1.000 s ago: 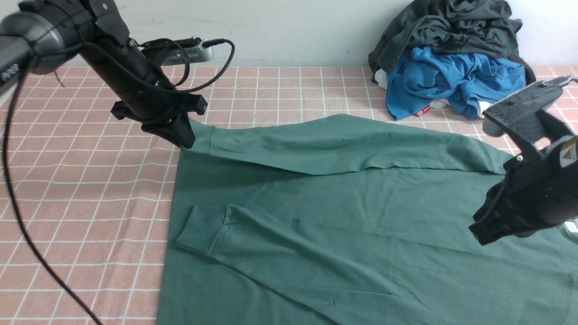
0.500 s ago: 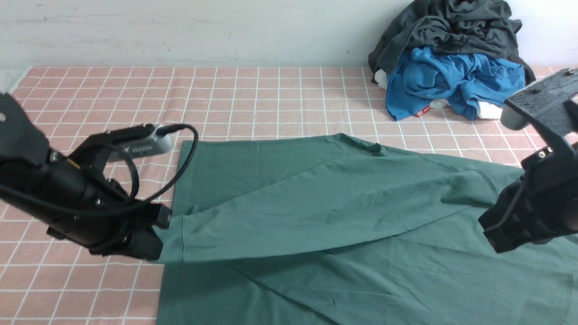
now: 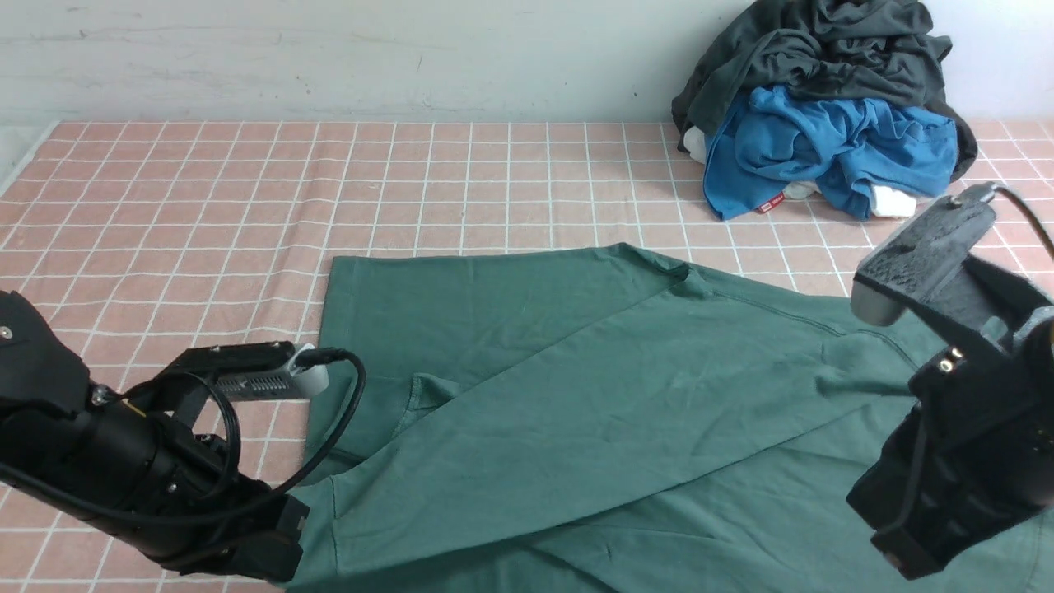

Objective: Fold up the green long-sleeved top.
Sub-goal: Use the left arm to drag and drop the cuff onto the cuff closest to the left arm, then use both arms simultaneously to clamp the lower edge of the clothing fabric

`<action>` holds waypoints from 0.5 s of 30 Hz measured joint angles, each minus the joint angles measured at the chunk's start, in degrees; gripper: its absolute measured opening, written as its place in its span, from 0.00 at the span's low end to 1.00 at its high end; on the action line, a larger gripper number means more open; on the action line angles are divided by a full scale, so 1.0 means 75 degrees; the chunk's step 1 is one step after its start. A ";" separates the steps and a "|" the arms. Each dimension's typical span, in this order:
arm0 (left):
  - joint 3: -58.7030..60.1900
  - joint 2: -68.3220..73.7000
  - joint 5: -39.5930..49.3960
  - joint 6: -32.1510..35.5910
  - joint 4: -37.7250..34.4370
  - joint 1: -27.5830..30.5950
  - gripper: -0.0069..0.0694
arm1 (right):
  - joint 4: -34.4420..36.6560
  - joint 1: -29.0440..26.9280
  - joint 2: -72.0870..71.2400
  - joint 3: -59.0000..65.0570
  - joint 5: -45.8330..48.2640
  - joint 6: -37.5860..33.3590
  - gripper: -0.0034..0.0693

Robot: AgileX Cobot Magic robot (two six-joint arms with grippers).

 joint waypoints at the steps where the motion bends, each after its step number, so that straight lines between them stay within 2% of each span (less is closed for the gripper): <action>1: 0.0060 -0.0006 0.0000 0.0036 0.0000 0.0000 0.25 | 0.0000 0.0000 -0.0104 0.0000 0.0008 0.0040 0.03; 7: 0.0195 -0.0045 0.0359 0.0061 -0.0061 0.0000 0.52 | 0.0000 0.0000 -0.0815 0.0000 0.0063 0.0207 0.03; 9: 0.0195 -0.0135 0.0659 0.0061 -0.0113 -0.0009 0.58 | 0.0000 0.0000 -0.0984 0.0000 0.0078 0.0207 0.03; 11: 0.0195 -0.0388 0.1105 0.0061 0.0002 -0.0239 0.60 | 0.0000 0.0000 -0.1238 0.0000 0.0086 0.0213 0.03; 14: 0.0195 -0.0764 0.1402 0.0061 0.0325 -0.0819 0.58 | 0.0000 0.0000 -0.1479 0.0000 0.0109 0.0214 0.03; 15: 0.0195 -0.1054 0.1560 0.0061 0.0628 -0.1412 0.56 | 0.0000 0.0000 -0.1621 0.0000 0.0125 0.0214 0.03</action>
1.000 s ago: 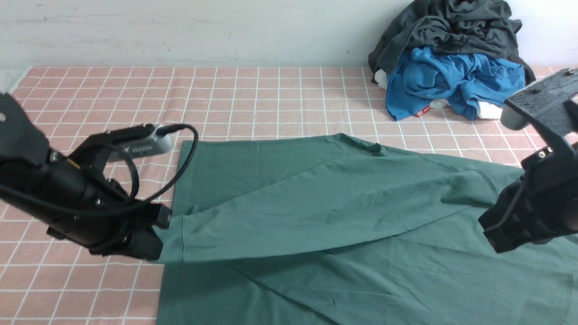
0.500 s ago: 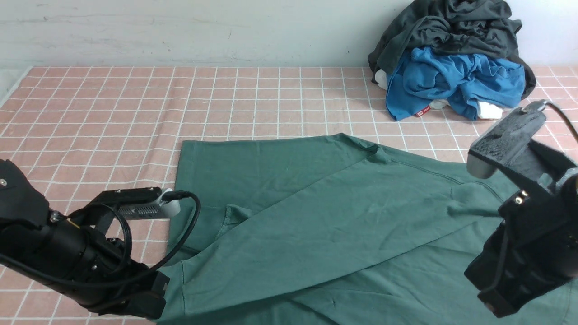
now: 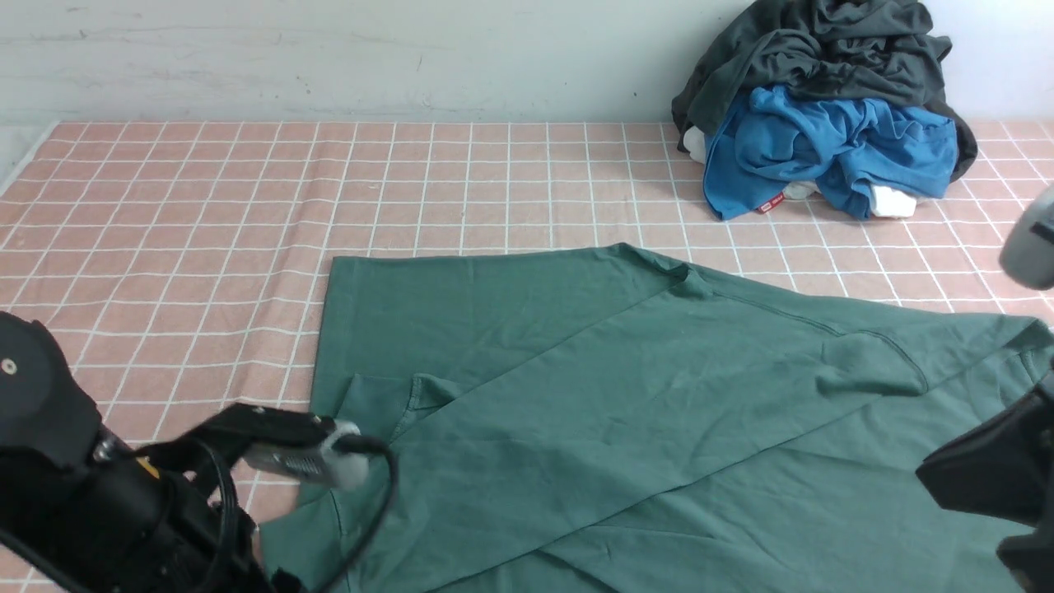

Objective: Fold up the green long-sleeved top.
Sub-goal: Use both arms simultaneously to clamp the lower edge of the clothing fabric

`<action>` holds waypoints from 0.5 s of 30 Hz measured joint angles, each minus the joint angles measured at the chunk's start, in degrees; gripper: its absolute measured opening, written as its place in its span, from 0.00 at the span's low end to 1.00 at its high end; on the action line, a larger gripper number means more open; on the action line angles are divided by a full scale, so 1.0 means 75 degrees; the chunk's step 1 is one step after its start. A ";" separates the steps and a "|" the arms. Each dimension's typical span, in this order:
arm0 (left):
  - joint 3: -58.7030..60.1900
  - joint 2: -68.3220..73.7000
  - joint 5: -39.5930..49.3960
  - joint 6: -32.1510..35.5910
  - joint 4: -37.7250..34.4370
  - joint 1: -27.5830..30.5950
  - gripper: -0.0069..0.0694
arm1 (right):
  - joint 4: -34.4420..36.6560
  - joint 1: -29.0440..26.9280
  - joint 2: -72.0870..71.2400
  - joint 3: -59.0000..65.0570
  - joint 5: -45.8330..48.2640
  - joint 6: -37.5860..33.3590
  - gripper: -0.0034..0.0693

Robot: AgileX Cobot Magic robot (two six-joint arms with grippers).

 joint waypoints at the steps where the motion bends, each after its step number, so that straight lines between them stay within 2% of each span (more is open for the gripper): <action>1: 0.0000 -0.0265 0.0155 0.0000 0.0308 -0.0685 0.52 | 0.0000 0.0000 -0.0098 0.0000 0.0003 0.0000 0.03; 4: 0.0009 -0.0619 0.0449 0.0043 0.1160 -0.2163 0.44 | 0.0000 0.0000 -0.0231 0.0000 0.0009 0.0000 0.03; 6: 0.0017 -0.0678 0.0496 0.0100 0.1483 -0.2666 0.42 | 0.0028 0.0000 -0.0239 0.0011 0.0009 0.0000 0.03; 7: 0.0017 -0.0703 0.0465 0.0230 0.1984 -0.3489 0.39 | 0.0083 0.0000 -0.0239 0.0059 0.0009 0.0000 0.03; 9: 0.0017 -0.0654 0.0205 0.0337 0.2365 -0.4205 0.39 | 0.0192 0.0000 -0.0239 0.0158 0.0019 -0.0051 0.03; 11: 0.0017 -0.0556 -0.0040 0.0343 0.2509 -0.4608 0.41 | 0.0276 0.0000 -0.0239 0.0240 0.0019 -0.0092 0.03; 15: 0.0017 0.0014 -0.0548 0.0343 0.2581 -0.5036 0.51 | 0.0337 0.0000 -0.0239 0.0406 0.0034 -0.0124 0.03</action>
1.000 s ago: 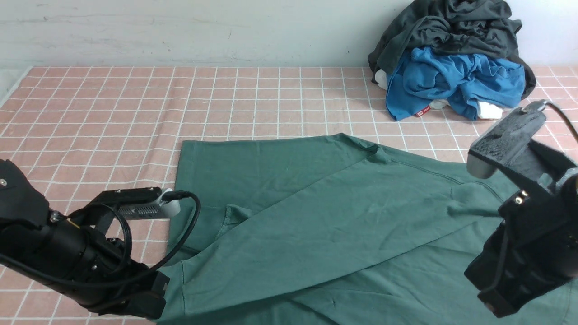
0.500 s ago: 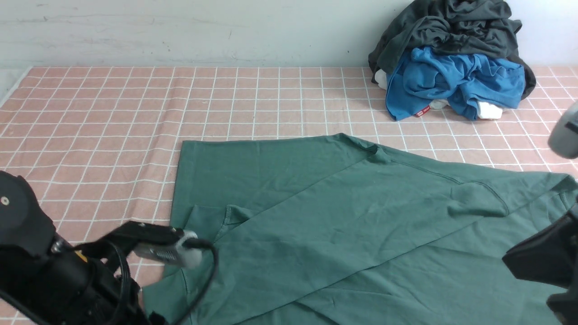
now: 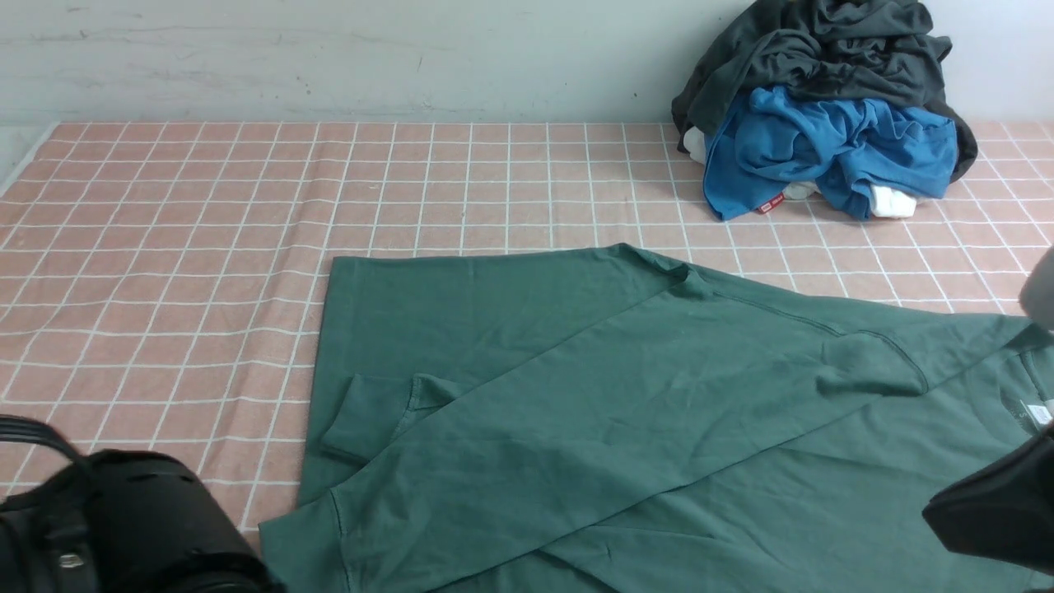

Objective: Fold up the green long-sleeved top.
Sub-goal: Use both arms simultaneously to clamp the lower edge of the clothing fabric

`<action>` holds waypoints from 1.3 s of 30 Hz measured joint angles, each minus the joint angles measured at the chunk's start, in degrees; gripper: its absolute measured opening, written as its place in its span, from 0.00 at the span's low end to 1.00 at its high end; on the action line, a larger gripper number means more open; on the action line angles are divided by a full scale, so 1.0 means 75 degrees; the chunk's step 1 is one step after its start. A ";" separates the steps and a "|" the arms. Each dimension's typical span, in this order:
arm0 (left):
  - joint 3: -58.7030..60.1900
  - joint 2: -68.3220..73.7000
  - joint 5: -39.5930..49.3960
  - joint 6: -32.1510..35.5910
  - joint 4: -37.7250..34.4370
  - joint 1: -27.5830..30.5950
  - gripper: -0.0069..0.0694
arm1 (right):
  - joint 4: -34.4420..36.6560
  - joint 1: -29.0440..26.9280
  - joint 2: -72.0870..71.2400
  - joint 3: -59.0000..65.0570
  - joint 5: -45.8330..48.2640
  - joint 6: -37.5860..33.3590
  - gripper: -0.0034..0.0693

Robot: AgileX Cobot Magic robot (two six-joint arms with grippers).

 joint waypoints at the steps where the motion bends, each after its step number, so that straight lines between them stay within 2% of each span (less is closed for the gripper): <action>1: 0.0000 0.0265 -0.0096 0.0000 0.0017 -0.0034 0.55 | 0.0008 0.0000 0.0000 0.0047 -0.0008 0.0000 0.03; 4: 0.0000 0.1036 -0.0412 0.0000 0.0246 -0.0042 0.68 | 0.0008 0.0000 0.0000 0.0098 0.0001 -0.0008 0.03; 8: 0.0000 0.1798 -0.0746 -0.0151 0.0717 -0.0042 0.76 | 0.0008 0.0000 0.0000 0.0114 0.0001 -0.0024 0.03; 17: -0.0159 0.2353 -0.0835 -0.1830 0.1673 -0.0110 0.77 | 0.0008 0.0000 0.0000 0.0123 -0.0006 -0.0147 0.03; 22: -0.0162 0.2372 -0.0795 -0.2094 0.1710 -0.0110 0.77 | 0.0008 0.0000 0.0000 0.0123 -0.0006 -0.0169 0.03; 29: -0.0162 0.2379 -0.0738 -0.2172 0.1724 -0.0110 0.66 | 0.0008 0.0000 0.0000 0.0123 -0.0006 -0.0176 0.03; 34: -0.0171 0.2393 -0.0682 -0.2195 0.1741 -0.0110 0.51 | 0.0008 0.0000 0.0000 0.0123 -0.0006 -0.0176 0.03; 39: -0.0171 0.2393 -0.0615 -0.2305 0.1756 -0.0110 0.41 | 0.0008 0.0000 0.0000 0.0123 -0.0006 -0.0176 0.03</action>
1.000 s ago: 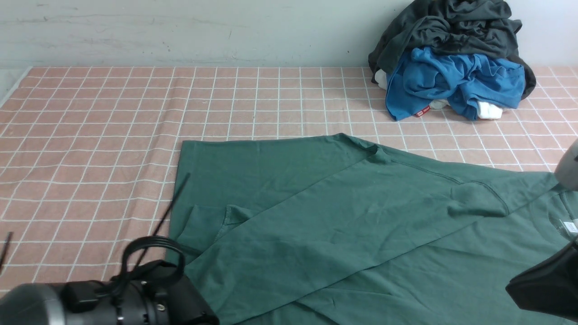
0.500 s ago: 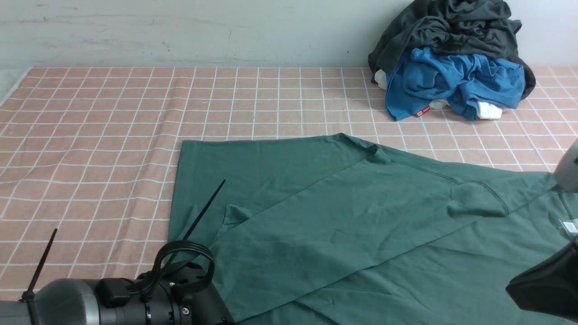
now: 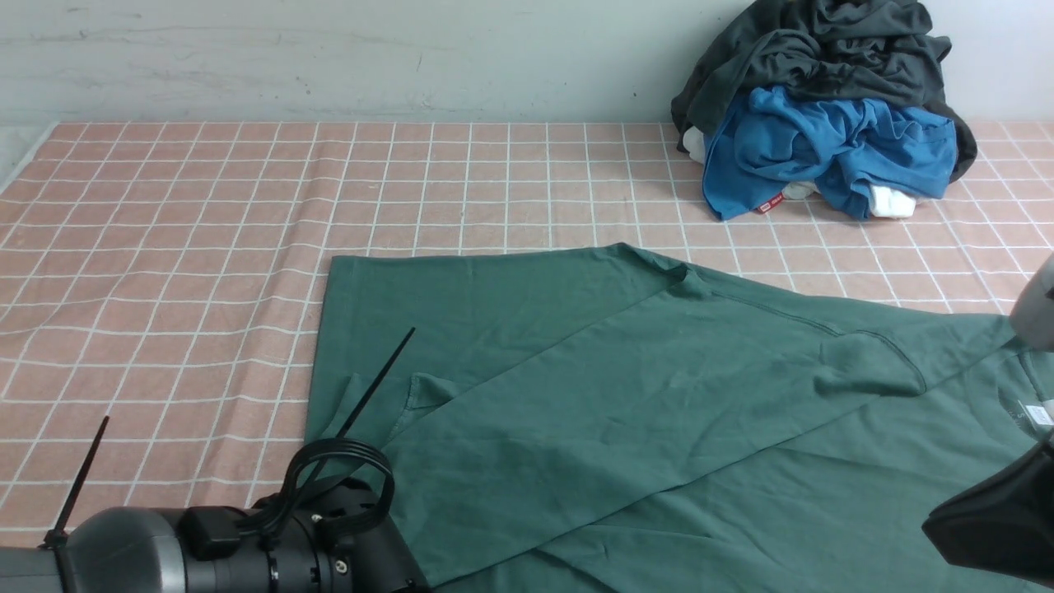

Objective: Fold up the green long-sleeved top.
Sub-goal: Use both arms simultaneously to clamp the lower edge of the clothing fabric

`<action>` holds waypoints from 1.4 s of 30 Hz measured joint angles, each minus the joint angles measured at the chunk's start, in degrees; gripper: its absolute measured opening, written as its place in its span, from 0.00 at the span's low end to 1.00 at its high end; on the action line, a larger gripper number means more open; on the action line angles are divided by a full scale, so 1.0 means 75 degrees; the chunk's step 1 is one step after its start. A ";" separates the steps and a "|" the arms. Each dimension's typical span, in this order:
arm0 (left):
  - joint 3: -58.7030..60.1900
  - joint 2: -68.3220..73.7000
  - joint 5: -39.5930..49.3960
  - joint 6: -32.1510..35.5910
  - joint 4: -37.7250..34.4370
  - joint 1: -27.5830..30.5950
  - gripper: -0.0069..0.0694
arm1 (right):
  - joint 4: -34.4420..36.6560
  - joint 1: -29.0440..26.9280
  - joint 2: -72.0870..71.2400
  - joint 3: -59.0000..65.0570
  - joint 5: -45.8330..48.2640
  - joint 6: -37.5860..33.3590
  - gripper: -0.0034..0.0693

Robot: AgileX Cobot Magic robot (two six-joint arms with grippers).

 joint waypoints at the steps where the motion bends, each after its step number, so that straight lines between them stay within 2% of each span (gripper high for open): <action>1: 0.0000 0.0000 0.0009 -0.0046 0.0000 0.0000 0.40 | 0.0000 0.0000 0.0000 0.0000 0.0000 0.0000 0.03; 8: -0.0006 0.0011 0.0102 -0.0094 -0.0049 0.0000 0.40 | 0.0000 0.0000 0.0000 0.0000 0.0000 -0.0007 0.03; 18: -0.0006 0.0028 0.0268 -0.0096 -0.0129 0.0000 0.54 | 0.0000 0.0000 0.0000 0.0000 0.0000 -0.0007 0.03; 32: -0.0255 0.0157 0.0411 -0.0287 0.0003 0.0000 0.54 | 0.0000 0.0000 0.0000 0.0000 0.0000 -0.0021 0.03; 36: -0.0260 0.0157 0.0389 -0.0314 0.0077 0.0000 0.49 | 0.0000 0.0000 0.0000 0.0000 0.0000 -0.0021 0.03; 40: -0.0280 0.0157 0.0372 -0.0320 0.0077 0.0000 0.34 | 0.0000 0.0000 0.0000 0.0000 0.0000 -0.0021 0.03; 41: -0.0287 0.0157 0.0372 -0.0320 0.0077 0.0000 0.33 | 0.0000 0.0000 0.0000 0.0000 0.0000 -0.0021 0.03; 42: -0.0289 0.0157 0.0365 -0.0329 0.0077 0.0000 0.27 | 0.0000 0.0000 0.0000 0.0000 0.0000 -0.0021 0.03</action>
